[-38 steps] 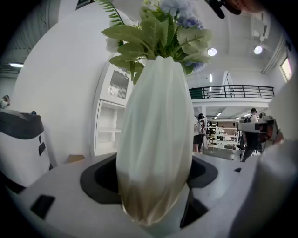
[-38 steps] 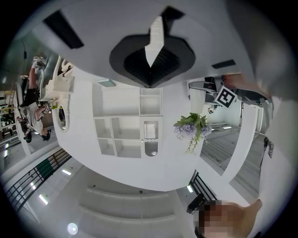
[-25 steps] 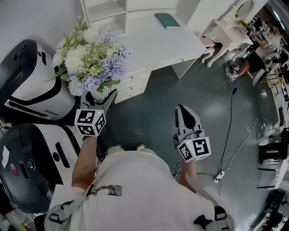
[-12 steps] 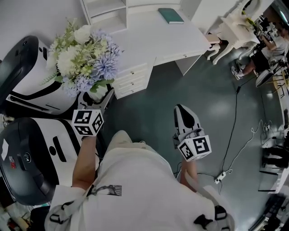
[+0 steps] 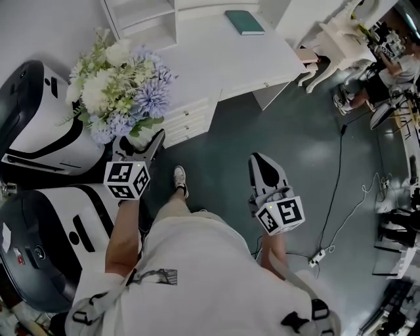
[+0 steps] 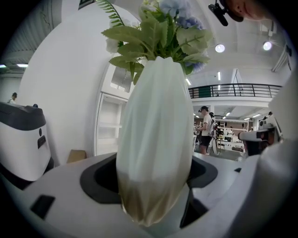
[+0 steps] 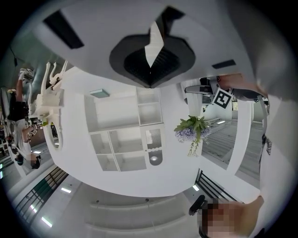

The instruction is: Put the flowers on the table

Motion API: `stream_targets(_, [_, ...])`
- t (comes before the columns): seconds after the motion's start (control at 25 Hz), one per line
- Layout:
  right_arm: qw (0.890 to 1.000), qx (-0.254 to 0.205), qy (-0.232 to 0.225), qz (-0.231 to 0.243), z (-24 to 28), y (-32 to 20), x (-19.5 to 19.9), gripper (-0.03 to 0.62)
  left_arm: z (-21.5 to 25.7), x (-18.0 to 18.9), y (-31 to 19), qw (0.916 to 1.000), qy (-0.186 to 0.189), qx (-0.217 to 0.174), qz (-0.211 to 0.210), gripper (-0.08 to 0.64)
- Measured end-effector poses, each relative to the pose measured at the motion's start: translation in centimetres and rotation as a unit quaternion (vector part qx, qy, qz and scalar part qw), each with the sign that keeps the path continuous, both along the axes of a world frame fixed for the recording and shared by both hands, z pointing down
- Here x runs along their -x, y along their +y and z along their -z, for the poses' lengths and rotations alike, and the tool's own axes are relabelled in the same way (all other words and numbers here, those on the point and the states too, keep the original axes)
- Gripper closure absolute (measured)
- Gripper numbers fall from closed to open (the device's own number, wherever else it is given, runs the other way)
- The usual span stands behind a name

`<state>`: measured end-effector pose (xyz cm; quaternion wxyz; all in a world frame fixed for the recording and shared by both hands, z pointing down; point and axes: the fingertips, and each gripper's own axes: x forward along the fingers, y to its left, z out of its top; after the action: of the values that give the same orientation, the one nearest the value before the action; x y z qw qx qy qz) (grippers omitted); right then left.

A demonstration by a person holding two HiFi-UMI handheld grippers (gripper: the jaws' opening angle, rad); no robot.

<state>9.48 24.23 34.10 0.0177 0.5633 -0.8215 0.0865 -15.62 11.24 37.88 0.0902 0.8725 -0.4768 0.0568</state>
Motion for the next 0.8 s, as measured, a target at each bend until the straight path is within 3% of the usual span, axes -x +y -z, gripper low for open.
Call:
stream_targets(0.36, [1.000, 0.010, 0.024, -0.007, 2.3, -14.9, 0.7, 0.583, 0.4, -1.2, -14.7, 0.9996, 0.014, 0.001, -0.026, 0.167])
stream_targets(0.64, [0.999, 0.018, 0.043, -0.004, 1.4, -17.7, 4.2, 0.583, -1.9, -0.7, -17.0, 0.9986, 0.018, 0.001, -0.049, 0.167])
stream_targets(0.8, [0.999, 0.025, 0.045, -0.011, 2.0, -21.8, 5.2, 0.583, -1.8, -1.0, -21.1, 0.9973, 0.016, 0.007, -0.072, 0.167])
